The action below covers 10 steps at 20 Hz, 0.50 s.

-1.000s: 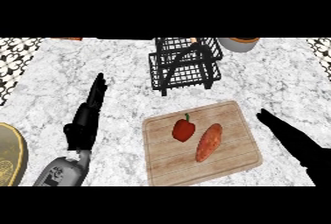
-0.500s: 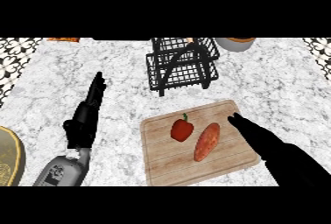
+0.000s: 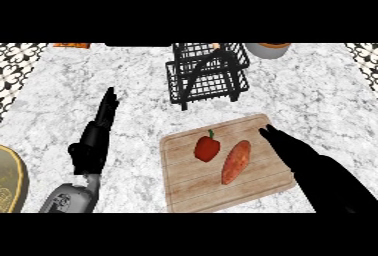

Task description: Pick the sweet potato from the cutting board and place it in the tiered basket

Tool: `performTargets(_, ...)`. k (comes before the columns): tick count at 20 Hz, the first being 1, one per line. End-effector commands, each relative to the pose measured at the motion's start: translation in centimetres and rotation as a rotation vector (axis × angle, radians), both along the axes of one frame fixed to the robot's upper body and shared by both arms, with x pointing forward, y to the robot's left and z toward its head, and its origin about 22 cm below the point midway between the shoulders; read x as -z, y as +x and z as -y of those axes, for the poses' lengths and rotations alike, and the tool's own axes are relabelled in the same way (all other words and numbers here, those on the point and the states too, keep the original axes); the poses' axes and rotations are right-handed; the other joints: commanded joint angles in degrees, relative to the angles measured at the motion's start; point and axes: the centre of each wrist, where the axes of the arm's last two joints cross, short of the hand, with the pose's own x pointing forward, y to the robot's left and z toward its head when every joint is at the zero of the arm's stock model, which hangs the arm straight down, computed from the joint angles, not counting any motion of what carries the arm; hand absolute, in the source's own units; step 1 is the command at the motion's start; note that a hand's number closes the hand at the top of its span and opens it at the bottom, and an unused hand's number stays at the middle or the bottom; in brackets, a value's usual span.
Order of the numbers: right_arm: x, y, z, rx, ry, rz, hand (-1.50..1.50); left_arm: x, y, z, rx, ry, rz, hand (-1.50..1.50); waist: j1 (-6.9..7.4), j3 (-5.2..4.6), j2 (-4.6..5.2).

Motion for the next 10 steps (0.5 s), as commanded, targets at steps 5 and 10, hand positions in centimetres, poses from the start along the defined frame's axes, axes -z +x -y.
performTargets(5, 1.2, 0.9, -1.6, -0.03, -0.155, -0.012, -1.5, 0.5, 0.2, 0.9, -0.006, 0.016, 0.011, 0.0, 0.07, 0.02, 0.05)
performTargets(10, 2.5, 1.7, -2.3, -0.03, -0.195, 0.041, -1.5, -2.0, 0.2, -1.3, -0.002, 0.012, 0.022, 0.0, 0.18, 0.04, -0.02)
